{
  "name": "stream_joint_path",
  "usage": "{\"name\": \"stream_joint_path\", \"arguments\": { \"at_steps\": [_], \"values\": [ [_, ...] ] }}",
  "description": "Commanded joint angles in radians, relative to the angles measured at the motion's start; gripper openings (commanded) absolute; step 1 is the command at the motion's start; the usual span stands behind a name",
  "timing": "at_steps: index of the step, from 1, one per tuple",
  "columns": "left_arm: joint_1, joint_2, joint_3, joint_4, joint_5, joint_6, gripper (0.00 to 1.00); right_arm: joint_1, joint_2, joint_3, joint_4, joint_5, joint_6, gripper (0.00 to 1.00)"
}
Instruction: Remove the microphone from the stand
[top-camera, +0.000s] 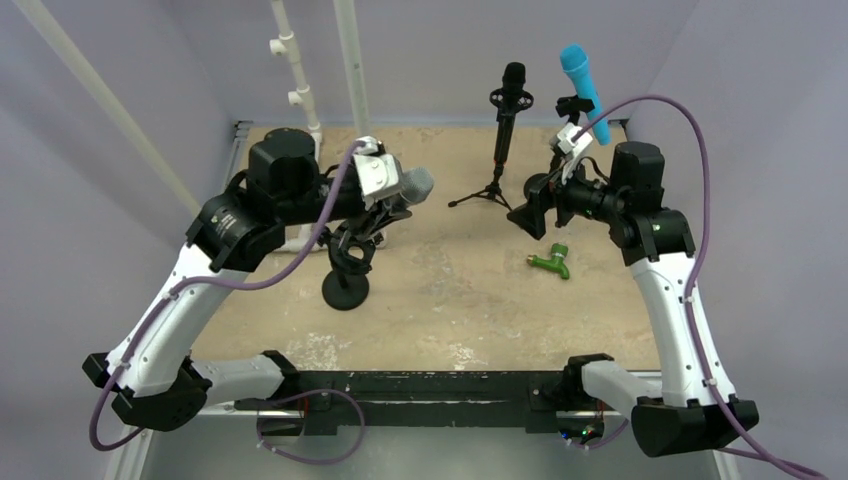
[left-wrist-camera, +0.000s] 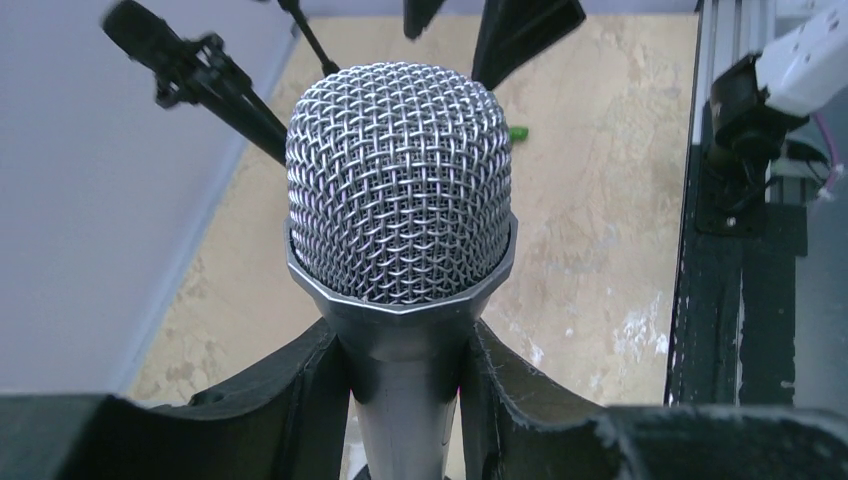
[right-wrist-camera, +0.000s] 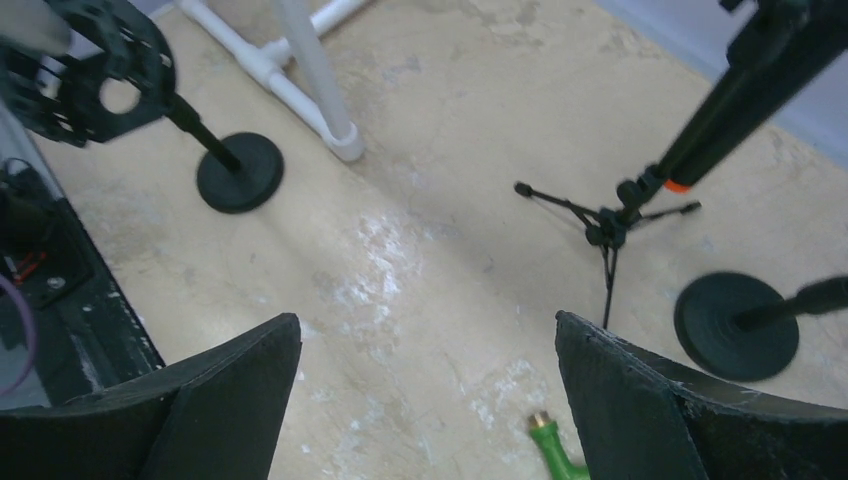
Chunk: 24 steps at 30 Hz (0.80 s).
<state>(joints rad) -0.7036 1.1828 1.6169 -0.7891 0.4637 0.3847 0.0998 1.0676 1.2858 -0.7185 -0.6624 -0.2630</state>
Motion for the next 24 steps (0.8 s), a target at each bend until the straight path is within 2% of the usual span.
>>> {"name": "stream_joint_path", "arguments": {
  "at_steps": [1,6,13,18,24],
  "values": [
    [-0.007,0.028,0.175,0.017,0.019,-0.119,0.00,0.033,0.029,0.123,0.066,-0.184,0.071,0.95],
    [-0.007,0.094,0.282,0.104,0.033,-0.337,0.00,0.112,0.092,0.194,0.194,-0.336,0.217,0.90],
    [-0.006,0.211,0.363,0.247,0.114,-0.624,0.00,0.213,0.201,0.304,0.354,-0.409,0.421,0.89],
    [-0.007,0.307,0.448,0.294,0.133,-0.707,0.00,0.250,0.254,0.380,0.369,-0.403,0.432,0.92],
    [-0.007,0.370,0.478,0.334,0.138,-0.796,0.00,0.264,0.278,0.379,0.400,-0.409,0.453,0.93]
  ]
}}
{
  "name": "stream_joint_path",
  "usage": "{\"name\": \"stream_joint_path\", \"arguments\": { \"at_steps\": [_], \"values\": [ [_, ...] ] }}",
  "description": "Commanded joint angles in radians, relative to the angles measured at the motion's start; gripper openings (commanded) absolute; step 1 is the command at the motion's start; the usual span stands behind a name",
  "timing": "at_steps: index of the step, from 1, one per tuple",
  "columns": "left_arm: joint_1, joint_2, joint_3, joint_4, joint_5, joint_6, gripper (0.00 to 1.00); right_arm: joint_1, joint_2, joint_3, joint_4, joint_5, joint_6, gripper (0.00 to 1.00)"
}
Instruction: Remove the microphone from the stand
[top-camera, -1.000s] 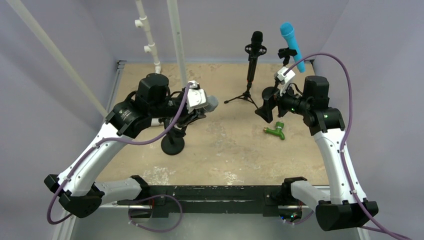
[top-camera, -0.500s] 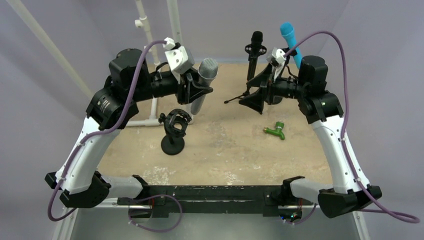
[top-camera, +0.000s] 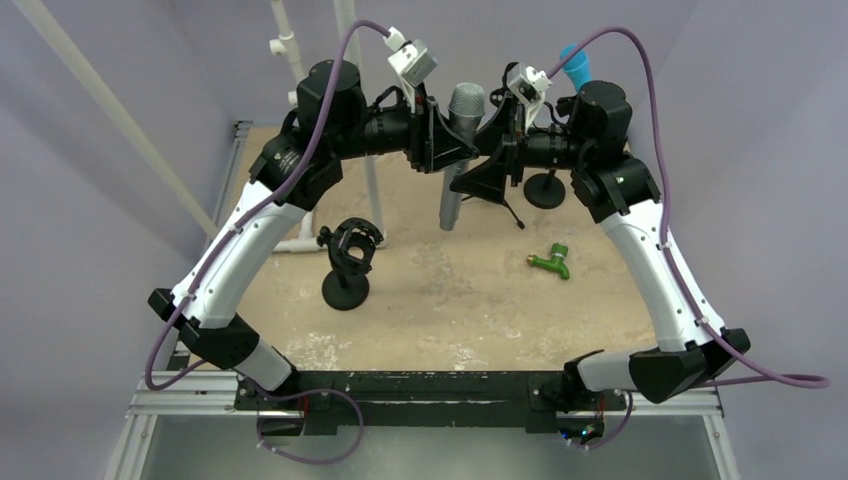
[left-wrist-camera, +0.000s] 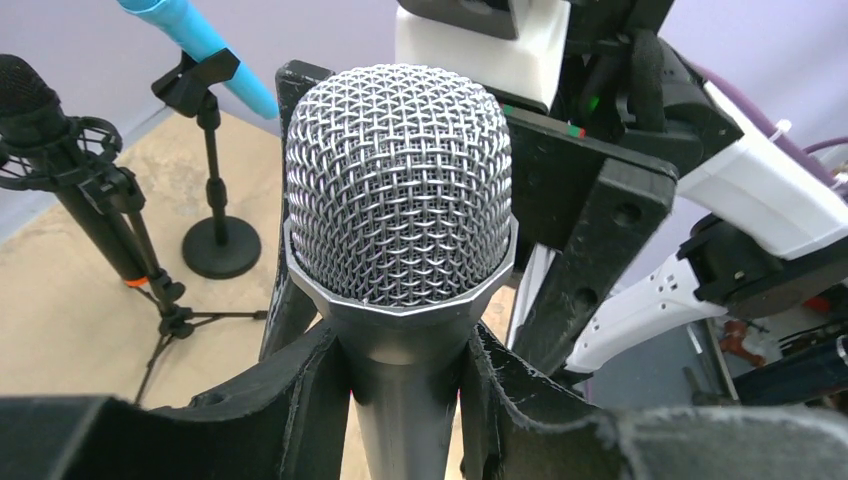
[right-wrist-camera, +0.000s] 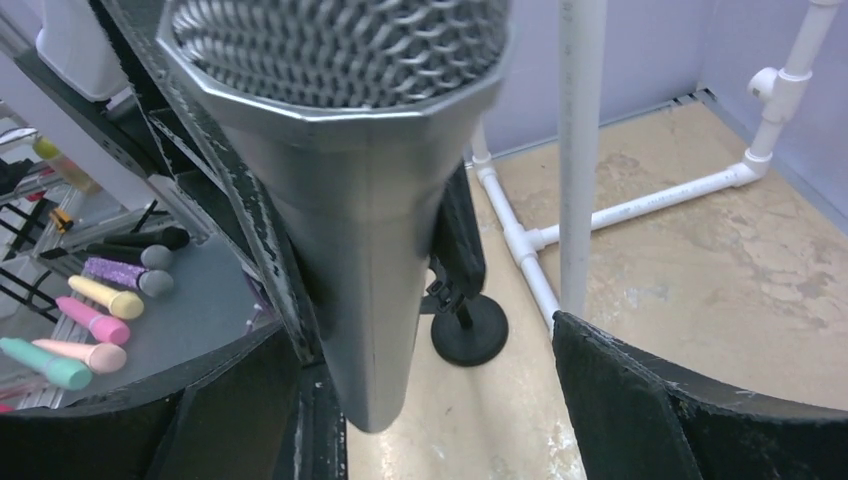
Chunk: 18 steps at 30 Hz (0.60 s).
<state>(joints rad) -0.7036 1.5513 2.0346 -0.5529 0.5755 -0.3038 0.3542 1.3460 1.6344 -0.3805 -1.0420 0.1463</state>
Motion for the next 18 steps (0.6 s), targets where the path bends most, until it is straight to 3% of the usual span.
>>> {"name": "stream_joint_path", "arguments": {
  "at_steps": [1,4,10,13,18],
  "values": [
    [-0.007,0.007,0.060,0.104,0.022,-0.120,0.00,0.011,0.001,0.022,0.070,-0.033,0.050,0.93],
    [-0.008,0.025,0.063,0.119,0.015,-0.159,0.00,0.012,0.001,-0.014,0.119,-0.028,0.090,0.90],
    [-0.006,0.023,0.053,0.132,0.004,-0.197,0.00,0.012,0.003,-0.047,0.183,-0.016,0.138,0.73],
    [-0.006,0.014,0.034,0.128,-0.009,-0.204,0.00,0.012,0.002,-0.070,0.223,-0.022,0.173,0.60],
    [0.000,-0.007,-0.004,0.120,-0.020,-0.198,0.00,0.010,-0.021,-0.110,0.251,-0.020,0.194,0.25]
  ]
}}
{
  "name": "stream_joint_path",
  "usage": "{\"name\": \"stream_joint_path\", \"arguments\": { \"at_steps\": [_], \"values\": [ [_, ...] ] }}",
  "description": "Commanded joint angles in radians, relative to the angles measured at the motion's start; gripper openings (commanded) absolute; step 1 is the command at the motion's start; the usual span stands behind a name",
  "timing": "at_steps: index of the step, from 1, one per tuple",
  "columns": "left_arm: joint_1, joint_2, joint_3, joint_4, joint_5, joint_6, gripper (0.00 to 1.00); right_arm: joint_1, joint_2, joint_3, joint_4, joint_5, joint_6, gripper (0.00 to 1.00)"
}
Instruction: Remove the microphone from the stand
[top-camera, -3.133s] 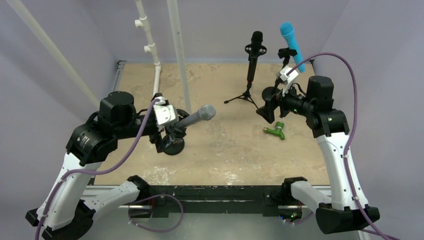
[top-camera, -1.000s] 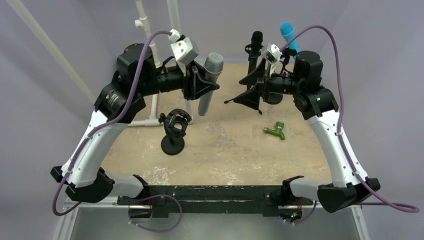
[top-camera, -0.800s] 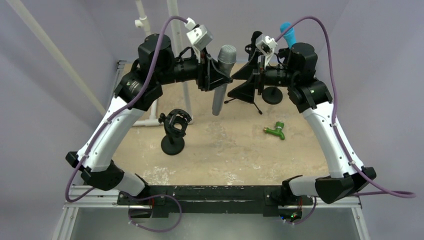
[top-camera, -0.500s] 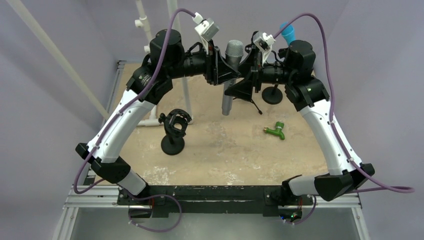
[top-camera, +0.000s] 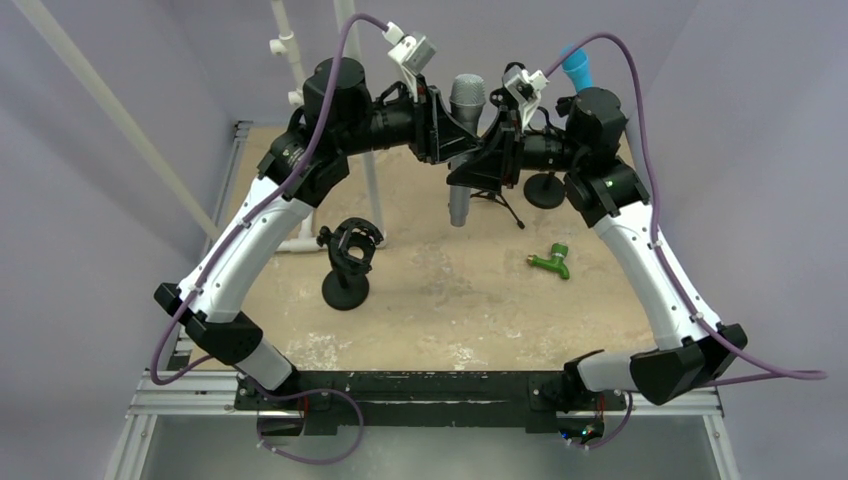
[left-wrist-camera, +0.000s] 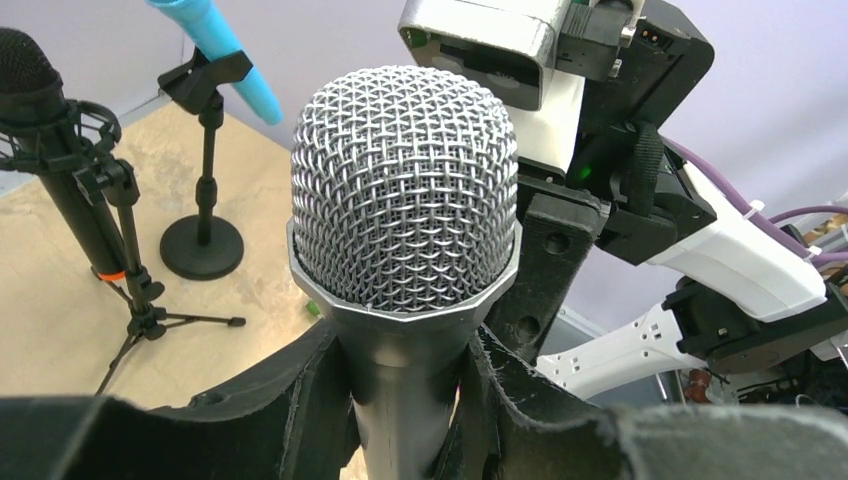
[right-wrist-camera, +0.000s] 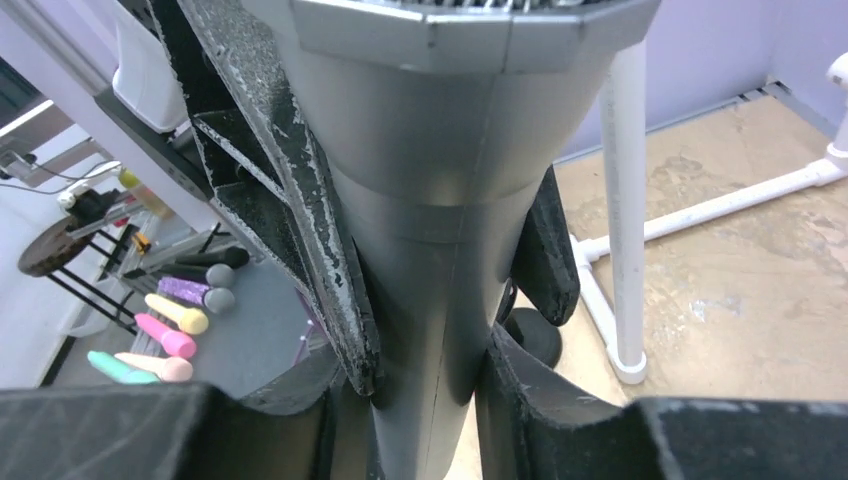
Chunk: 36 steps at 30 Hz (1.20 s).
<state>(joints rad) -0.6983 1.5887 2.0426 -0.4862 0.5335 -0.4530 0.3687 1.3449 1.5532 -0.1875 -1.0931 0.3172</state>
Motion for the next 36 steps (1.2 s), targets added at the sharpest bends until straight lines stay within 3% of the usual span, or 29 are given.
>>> {"name": "stream_joint_path", "arguments": {
  "at_steps": [1,2,6,11,18,21,31,36],
  "values": [
    [-0.003,-0.048,-0.021,0.050,0.021,-0.043,0.01,-0.005,-0.029,-0.032,0.052,0.036,0.022,0.18],
    [0.000,-0.057,-0.032,0.048,0.022,-0.036,0.07,-0.007,-0.036,-0.035,0.045,0.043,0.021,0.12],
    [0.018,-0.081,-0.074,0.046,0.034,0.002,0.46,-0.047,-0.072,-0.059,0.033,0.061,0.036,0.00],
    [0.025,-0.126,-0.140,0.023,0.028,0.081,0.98,-0.102,-0.125,-0.106,-0.007,0.097,0.034,0.00],
    [0.033,-0.256,-0.250,-0.050,0.007,0.279,1.00,-0.161,-0.268,-0.208,-0.378,0.342,-0.329,0.00],
    [0.033,-0.304,-0.287,-0.105,-0.029,0.349,1.00,-0.186,-0.346,-0.306,-0.464,0.497,-0.449,0.00],
    [0.033,-0.394,-0.380,-0.154,-0.091,0.418,1.00,-0.234,-0.419,-0.546,-0.567,0.931,-0.577,0.00],
    [0.034,-0.435,-0.424,-0.165,-0.122,0.438,1.00,-0.383,-0.356,-0.593,-0.635,0.936,-0.609,0.00]
  ]
}}
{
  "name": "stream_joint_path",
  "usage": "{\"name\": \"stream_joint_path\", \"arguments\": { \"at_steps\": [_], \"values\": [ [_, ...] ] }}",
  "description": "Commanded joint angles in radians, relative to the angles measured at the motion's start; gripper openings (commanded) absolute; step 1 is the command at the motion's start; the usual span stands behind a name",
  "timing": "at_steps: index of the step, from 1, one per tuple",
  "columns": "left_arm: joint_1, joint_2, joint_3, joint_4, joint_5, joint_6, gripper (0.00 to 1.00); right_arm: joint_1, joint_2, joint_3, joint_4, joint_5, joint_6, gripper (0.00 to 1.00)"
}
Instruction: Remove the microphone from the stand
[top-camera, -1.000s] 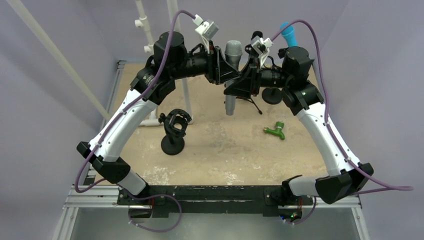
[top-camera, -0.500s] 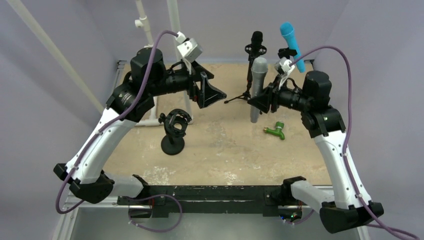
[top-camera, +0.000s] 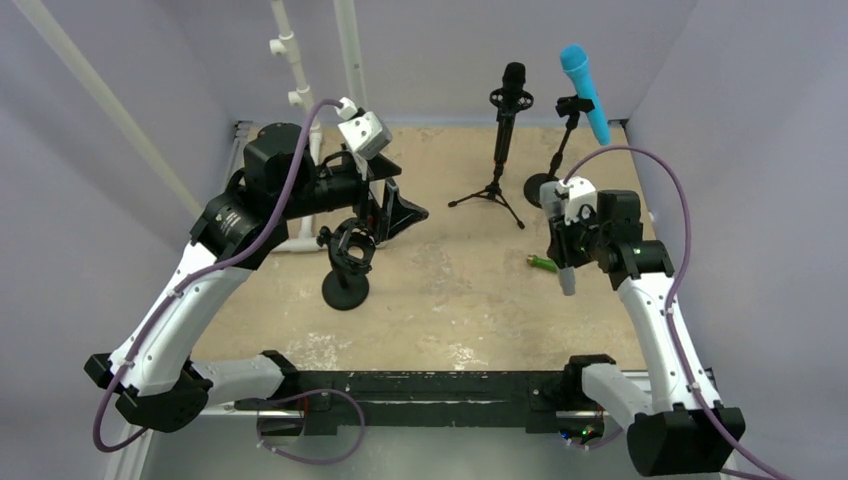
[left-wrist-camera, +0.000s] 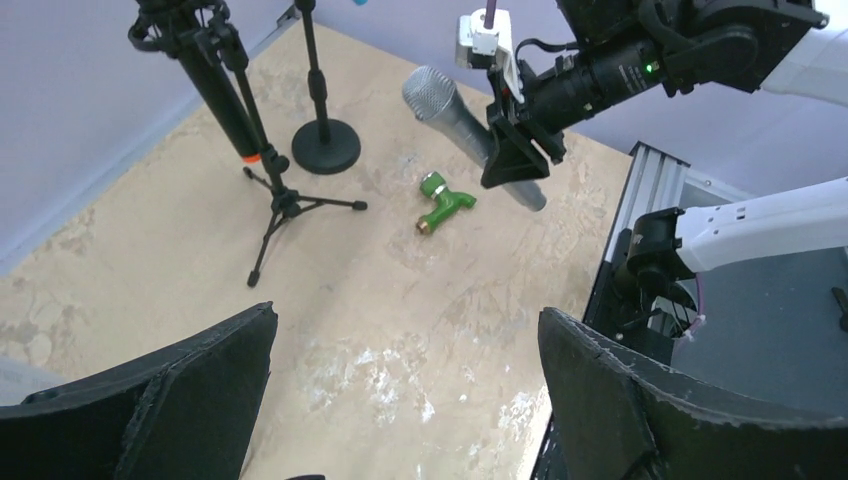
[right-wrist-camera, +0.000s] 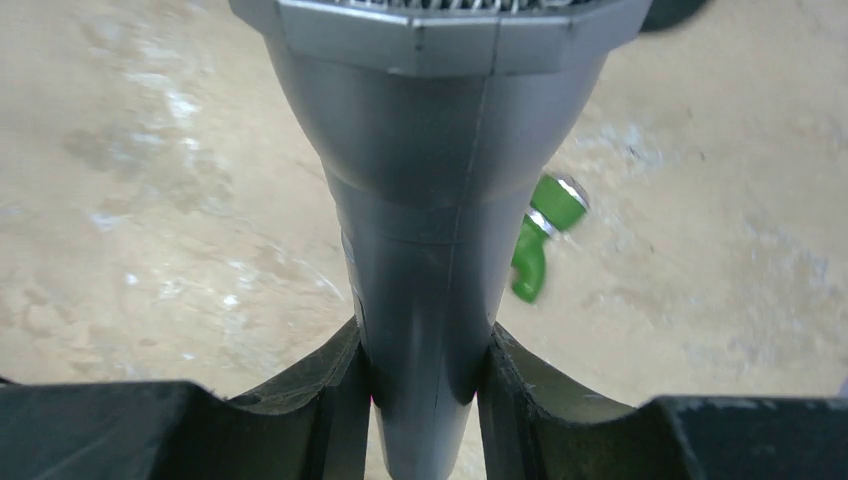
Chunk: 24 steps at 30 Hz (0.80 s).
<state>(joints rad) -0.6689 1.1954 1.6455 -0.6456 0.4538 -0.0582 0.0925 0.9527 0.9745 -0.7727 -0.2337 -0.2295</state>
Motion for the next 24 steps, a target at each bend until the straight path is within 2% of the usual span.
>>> {"name": "stream_joint_path", "arguments": {
  "at_steps": [1,5,9,15,24],
  "values": [
    [0.004,-0.050,-0.034,-0.010,-0.050,0.049,1.00,-0.153,0.055,-0.022,-0.056,0.064,-0.073,0.00],
    [0.005,-0.083,-0.062,-0.024,-0.085,0.055,1.00,-0.280,0.126,-0.057,-0.052,0.033,-0.135,0.00],
    [0.005,-0.104,-0.081,-0.035,-0.100,0.097,1.00,-0.357,0.200,-0.076,-0.056,0.005,-0.180,0.00],
    [0.004,-0.113,-0.092,-0.038,-0.116,0.109,1.00,-0.415,0.319,-0.107,-0.031,0.030,-0.236,0.00],
    [0.004,-0.113,-0.094,-0.037,-0.122,0.113,1.00,-0.438,0.513,-0.086,-0.038,0.016,-0.238,0.00]
  ]
}}
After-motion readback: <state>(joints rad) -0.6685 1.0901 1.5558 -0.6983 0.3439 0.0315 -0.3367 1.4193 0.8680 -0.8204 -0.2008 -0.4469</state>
